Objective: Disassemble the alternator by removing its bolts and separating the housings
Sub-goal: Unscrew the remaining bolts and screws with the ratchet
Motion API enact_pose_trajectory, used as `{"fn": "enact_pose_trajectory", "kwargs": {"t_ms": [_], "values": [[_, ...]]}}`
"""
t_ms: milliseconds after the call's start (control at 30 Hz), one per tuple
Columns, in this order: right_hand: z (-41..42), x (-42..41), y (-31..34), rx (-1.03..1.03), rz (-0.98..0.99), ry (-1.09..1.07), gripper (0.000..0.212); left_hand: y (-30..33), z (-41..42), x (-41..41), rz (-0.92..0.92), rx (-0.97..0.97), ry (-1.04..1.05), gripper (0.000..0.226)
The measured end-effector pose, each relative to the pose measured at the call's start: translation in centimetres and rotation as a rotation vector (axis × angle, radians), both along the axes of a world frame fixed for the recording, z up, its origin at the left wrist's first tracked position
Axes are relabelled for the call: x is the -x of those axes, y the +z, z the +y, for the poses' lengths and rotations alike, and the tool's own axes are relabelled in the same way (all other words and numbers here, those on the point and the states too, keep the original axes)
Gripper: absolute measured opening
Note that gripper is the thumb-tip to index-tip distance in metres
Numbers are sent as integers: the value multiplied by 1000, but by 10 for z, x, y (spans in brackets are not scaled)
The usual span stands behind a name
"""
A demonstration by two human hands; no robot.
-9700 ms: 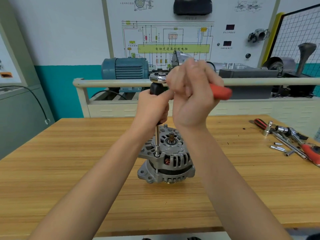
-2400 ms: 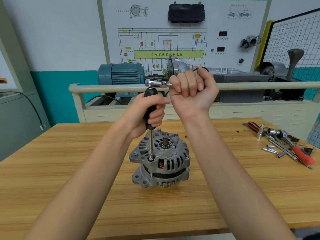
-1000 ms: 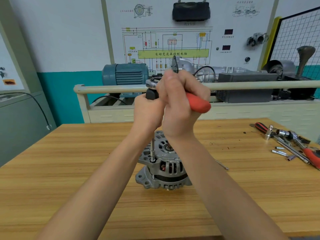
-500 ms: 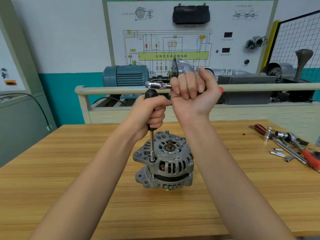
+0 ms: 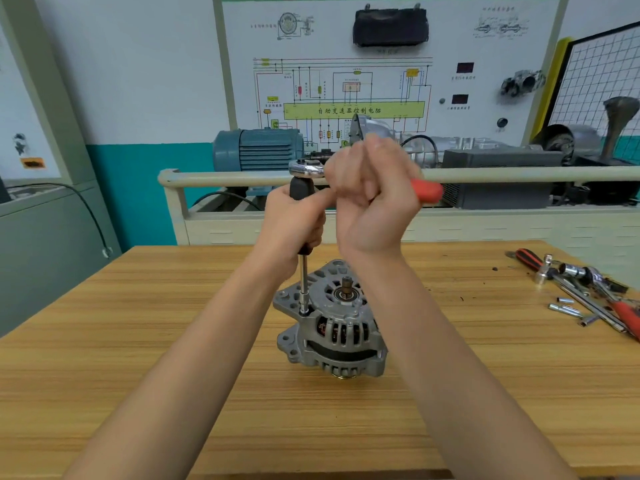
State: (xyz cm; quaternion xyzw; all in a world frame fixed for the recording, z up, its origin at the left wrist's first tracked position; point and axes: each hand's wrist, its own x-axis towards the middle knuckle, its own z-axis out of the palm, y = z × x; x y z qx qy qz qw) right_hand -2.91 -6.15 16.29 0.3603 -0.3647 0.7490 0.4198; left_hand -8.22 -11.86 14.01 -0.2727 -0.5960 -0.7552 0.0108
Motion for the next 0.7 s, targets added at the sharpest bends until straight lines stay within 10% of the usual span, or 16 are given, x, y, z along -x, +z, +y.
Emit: {"fn": "enact_pose_trajectory", "kwargs": {"t_ms": [300,600,700], "values": [[38,12,7,353,-171,576,47,5,-12,10,-131,81,-542,37],[-18,-3,-10,-127,139,-428,36,-5,10,0,66,39,11,26],[-20,-4,-8,-129,111,-442,34,-4,10,-2,126,48,179,33]]}}
